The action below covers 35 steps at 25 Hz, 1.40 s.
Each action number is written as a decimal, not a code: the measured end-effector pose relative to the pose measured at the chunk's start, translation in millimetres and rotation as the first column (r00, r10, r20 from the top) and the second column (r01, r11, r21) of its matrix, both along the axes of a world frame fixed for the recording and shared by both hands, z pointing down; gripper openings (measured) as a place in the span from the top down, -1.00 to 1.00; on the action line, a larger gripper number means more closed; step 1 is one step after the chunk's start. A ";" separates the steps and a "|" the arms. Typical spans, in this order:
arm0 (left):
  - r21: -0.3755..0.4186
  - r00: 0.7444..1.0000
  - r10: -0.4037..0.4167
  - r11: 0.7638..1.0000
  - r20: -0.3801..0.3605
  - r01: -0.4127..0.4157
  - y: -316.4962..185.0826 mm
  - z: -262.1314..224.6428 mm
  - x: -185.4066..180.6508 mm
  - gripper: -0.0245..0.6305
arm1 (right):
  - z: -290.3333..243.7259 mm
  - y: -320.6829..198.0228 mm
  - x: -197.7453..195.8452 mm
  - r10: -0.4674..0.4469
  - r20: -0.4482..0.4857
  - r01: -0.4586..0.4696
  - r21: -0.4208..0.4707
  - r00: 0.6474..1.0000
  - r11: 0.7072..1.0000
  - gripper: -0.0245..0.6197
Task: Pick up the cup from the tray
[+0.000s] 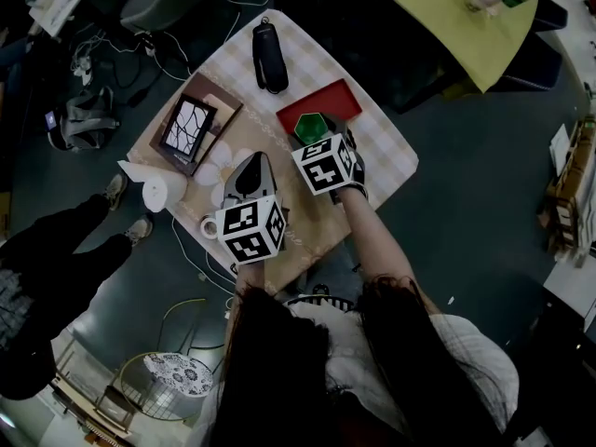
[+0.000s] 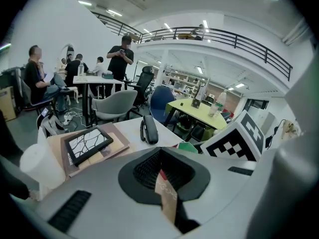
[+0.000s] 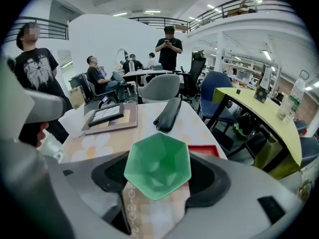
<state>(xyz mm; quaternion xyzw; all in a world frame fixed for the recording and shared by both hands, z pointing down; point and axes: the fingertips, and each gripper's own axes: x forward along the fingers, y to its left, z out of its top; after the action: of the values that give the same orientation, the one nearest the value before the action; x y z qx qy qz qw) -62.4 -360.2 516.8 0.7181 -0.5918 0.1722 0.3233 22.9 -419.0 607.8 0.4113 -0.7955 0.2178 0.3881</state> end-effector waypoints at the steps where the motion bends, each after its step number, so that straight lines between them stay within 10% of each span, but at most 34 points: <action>1: 0.003 1.000 0.001 1.000 -0.002 -0.001 1.4 -1.1 0.4 0.91 | -0.9 6.2 0.9 -0.003 -0.004 0.003 -0.002 1.000 1.000 -0.11; 35: 0.018 0.998 0.061 0.998 -0.005 -0.061 53.9 0.5 10.4 0.91 | 26.1 91.3 34.6 0.088 0.016 -0.087 -0.056 0.996 0.995 -0.14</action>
<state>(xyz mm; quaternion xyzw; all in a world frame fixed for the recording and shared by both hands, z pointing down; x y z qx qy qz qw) -52.0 -306.3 517.3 0.7391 -0.5704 0.1747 0.3128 57.6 -327.7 633.9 0.4328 -0.7739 0.2604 0.3820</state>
